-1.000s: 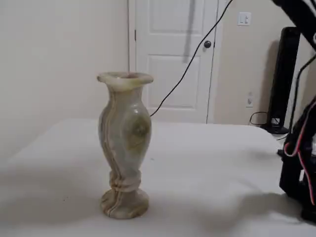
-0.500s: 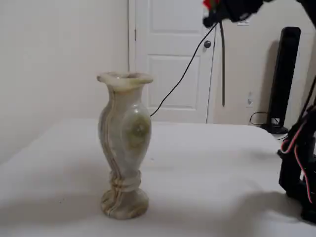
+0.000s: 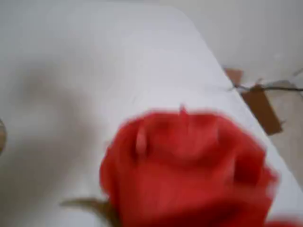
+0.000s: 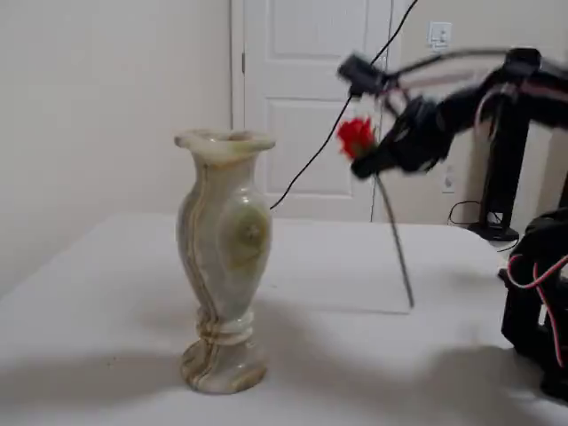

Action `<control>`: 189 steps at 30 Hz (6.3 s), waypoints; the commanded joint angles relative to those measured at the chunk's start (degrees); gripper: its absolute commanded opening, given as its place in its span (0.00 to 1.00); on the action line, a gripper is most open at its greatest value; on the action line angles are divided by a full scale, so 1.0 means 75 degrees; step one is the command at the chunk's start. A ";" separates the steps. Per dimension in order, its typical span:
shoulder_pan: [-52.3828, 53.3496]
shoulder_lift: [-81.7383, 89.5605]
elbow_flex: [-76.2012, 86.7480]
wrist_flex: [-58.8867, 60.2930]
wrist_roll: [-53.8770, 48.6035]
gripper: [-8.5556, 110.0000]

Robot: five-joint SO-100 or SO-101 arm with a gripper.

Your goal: Pick up rose from vase and place it onto the table

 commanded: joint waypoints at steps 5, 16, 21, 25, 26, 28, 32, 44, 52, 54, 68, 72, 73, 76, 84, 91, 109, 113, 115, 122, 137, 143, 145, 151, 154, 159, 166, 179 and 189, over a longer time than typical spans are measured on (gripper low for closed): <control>-0.0574 -0.0914 0.1805 -0.3750 0.0328 0.07; -0.1242 -0.5613 0.1359 -0.8848 0.0562 0.07; -0.1254 -0.8648 0.0504 -1.1203 0.0375 0.07; -0.1172 -1.0488 -0.0480 -1.2340 0.0305 0.07; -0.1160 -1.0746 -0.0621 -1.2445 0.0305 0.07; -0.1184 -1.1004 -0.0773 -1.2516 0.0340 0.07; -0.1359 -1.1215 -0.0785 -1.2832 0.0469 0.09; -0.1477 -1.1766 -0.1230 -1.3957 0.0410 0.44; -0.1172 -0.9574 -0.0645 -1.2234 0.0832 0.29; -0.1172 -0.8449 -0.0387 -1.1168 0.1219 0.21; -0.2520 0.0363 -0.0691 -0.1195 0.7031 0.07; -0.2684 0.1031 -0.1805 0.1348 1.0266 0.07; -0.2684 0.1113 -0.2039 0.1945 1.0875 0.07; -0.2707 0.1945 -0.1922 0.2836 1.2141 0.07; -0.3211 0.5191 0.0129 0.3832 1.2703 0.07; -0.3527 0.5191 0.1723 0.3938 1.2727 0.07; -0.3527 0.5191 0.3961 0.3246 1.3477 0.08; -0.3527 0.5191 0.3961 0.3246 1.3477 0.08; -0.3527 0.5191 0.3961 0.3246 1.3477 0.08; -0.3527 0.5191 0.3961 0.3246 1.3477 0.08; -0.3527 0.5191 0.3961 0.3246 1.3477 0.08; -0.3527 0.5191 0.3961 0.3246 1.3477 0.08; -0.3527 0.5191 0.3961 0.3246 1.3477 0.08; -0.3527 0.5191 0.3961 0.3246 1.3477 0.08; -0.3527 0.5191 0.3961 0.3246 1.3477 0.08; -0.3527 0.5191 0.3961 0.3246 1.3477 0.08; -0.3527 0.5191 0.3961 0.3246 1.3477 0.08; -0.3527 0.5191 0.3961 0.3246 1.3477 0.08; -0.3527 0.5191 0.3961 0.3246 1.3477 0.08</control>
